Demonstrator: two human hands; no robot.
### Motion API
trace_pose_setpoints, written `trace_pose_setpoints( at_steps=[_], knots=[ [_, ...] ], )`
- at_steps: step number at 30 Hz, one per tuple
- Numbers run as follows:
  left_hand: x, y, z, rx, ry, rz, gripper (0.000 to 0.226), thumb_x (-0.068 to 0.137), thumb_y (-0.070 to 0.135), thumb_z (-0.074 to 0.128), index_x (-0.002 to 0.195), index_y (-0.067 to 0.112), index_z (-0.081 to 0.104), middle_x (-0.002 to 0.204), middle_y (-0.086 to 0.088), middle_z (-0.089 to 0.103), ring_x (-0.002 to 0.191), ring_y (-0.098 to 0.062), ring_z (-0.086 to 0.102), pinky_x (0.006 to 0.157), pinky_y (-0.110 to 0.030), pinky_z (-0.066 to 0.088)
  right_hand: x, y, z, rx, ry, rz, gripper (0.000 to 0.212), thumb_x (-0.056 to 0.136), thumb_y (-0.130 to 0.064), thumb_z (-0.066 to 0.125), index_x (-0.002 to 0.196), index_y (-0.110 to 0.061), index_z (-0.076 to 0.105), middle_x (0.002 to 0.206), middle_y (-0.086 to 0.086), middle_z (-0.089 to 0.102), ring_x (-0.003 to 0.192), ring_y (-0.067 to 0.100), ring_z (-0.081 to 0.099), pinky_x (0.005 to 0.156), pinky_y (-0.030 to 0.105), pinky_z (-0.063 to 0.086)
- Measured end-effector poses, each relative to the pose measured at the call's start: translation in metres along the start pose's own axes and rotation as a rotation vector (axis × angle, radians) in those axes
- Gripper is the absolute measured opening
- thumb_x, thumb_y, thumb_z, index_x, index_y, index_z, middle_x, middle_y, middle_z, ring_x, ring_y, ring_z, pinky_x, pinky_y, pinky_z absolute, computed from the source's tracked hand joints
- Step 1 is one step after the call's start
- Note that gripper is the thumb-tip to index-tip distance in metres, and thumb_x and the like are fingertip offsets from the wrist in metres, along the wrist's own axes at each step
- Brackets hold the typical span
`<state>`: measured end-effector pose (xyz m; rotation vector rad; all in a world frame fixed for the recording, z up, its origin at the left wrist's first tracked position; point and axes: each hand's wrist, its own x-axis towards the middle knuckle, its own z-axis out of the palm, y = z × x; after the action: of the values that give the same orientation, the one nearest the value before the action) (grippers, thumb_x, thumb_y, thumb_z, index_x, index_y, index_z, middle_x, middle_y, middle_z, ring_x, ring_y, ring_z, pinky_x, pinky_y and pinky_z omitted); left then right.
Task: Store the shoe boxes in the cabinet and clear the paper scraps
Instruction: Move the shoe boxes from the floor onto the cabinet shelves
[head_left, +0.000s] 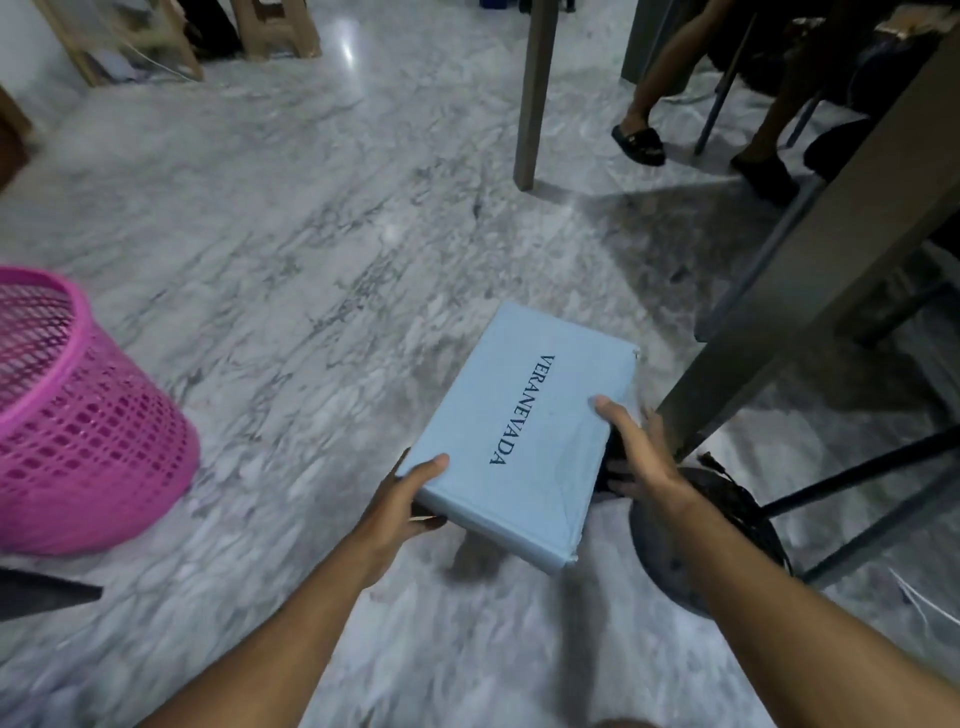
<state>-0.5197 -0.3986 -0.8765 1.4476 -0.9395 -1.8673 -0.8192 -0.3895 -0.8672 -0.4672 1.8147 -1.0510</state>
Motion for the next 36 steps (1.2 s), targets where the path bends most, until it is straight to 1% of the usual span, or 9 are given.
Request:
trace_pose_setpoints(
  at_steps=[4,9,14,19,23,26,28,33,36],
  knots=[
    [-0.052,0.018,-0.07,0.042,0.026,0.022,0.076,0.059,0.059,0.083,0.125,0.024,0.067,0.115,-0.008,0.076,0.096,-0.024,0.072,0.1,-0.049,0.057,-0.038,-0.035,0.048,0.01,-0.276,-0.101,0.051,0.093,-0.044,0.07,0.137,-0.03,0.047,0.106,0.005,0.078,0.087,0.034,0.068,0.066,0.037,0.058],
    [-0.142,0.033,-0.143,0.053,0.118,0.111,0.093,0.048,0.069,0.087,0.132,0.04,0.062,0.126,0.005,0.073,0.119,-0.021,0.067,0.107,-0.05,0.051,-0.101,-0.068,0.121,-0.057,-0.474,-0.273,0.055,0.091,-0.043,0.07,0.137,-0.027,0.045,0.119,0.009,0.07,0.091,0.029,0.075,0.072,0.041,0.058],
    [-0.24,0.041,-0.196,-0.161,0.158,0.228,0.102,0.047,0.058,0.092,0.138,0.028,0.057,0.127,0.003,0.073,0.112,-0.014,0.071,0.087,-0.036,0.06,-0.176,-0.091,0.182,-0.09,-0.696,-0.375,0.058,0.083,-0.05,0.072,0.134,-0.032,0.051,0.121,0.01,0.073,0.099,0.034,0.075,0.086,0.053,0.06],
    [-0.338,0.039,-0.241,-0.149,0.294,0.416,0.086,0.08,0.041,0.077,0.155,0.027,0.037,0.153,-0.007,0.053,0.142,-0.032,0.049,0.119,-0.062,0.032,-0.266,-0.098,0.243,-0.166,-0.981,-0.476,0.061,0.076,-0.053,0.077,0.133,-0.043,0.056,0.126,0.0,0.074,0.11,0.03,0.075,0.099,0.064,0.055],
    [-0.412,0.029,-0.265,-0.174,0.42,0.476,0.084,0.07,0.03,0.076,0.147,0.022,0.045,0.138,-0.007,0.067,0.124,-0.03,0.066,0.091,-0.038,0.058,-0.355,-0.098,0.291,-0.241,-1.179,-0.553,0.061,0.075,-0.057,0.075,0.132,-0.049,0.055,0.125,-0.01,0.075,0.111,0.02,0.075,0.099,0.06,0.055],
    [-0.457,0.01,-0.287,-0.307,0.505,0.513,0.094,0.059,0.031,0.085,0.145,0.015,0.051,0.133,-0.02,0.067,0.119,-0.042,0.066,0.089,-0.049,0.058,-0.416,-0.099,0.323,-0.262,-1.312,-0.595,0.062,0.078,-0.057,0.071,0.136,-0.057,0.049,0.127,-0.014,0.073,0.111,0.015,0.074,0.096,0.054,0.058],
    [-0.481,0.002,-0.304,-0.408,0.588,0.545,0.087,0.059,0.029,0.082,0.141,0.009,0.058,0.133,-0.028,0.065,0.12,-0.049,0.063,0.101,-0.062,0.05,-0.447,-0.096,0.343,-0.255,-1.404,-0.593,0.064,0.08,-0.057,0.071,0.138,-0.062,0.045,0.13,-0.011,0.072,0.113,0.02,0.074,0.095,0.053,0.057],
    [-0.525,0.024,-0.337,-0.454,0.876,0.735,0.102,0.053,0.047,0.09,0.142,0.012,0.055,0.138,-0.024,0.062,0.126,-0.048,0.059,0.109,-0.07,0.04,-0.487,-0.085,0.378,-0.295,-1.558,-0.483,0.105,0.06,-0.074,0.084,0.15,-0.062,0.03,0.135,-0.01,0.069,0.123,0.019,0.069,0.104,0.057,0.053],
    [-0.543,0.059,-0.356,-0.43,1.049,0.817,0.092,0.058,0.05,0.085,0.138,0.013,0.059,0.133,-0.024,0.066,0.12,-0.048,0.062,0.105,-0.069,0.044,-0.509,-0.085,0.388,-0.291,-1.652,-0.456,0.089,0.065,-0.06,0.083,0.144,-0.06,0.042,0.133,-0.008,0.07,0.122,0.022,0.07,0.1,0.057,0.057]
  ],
)
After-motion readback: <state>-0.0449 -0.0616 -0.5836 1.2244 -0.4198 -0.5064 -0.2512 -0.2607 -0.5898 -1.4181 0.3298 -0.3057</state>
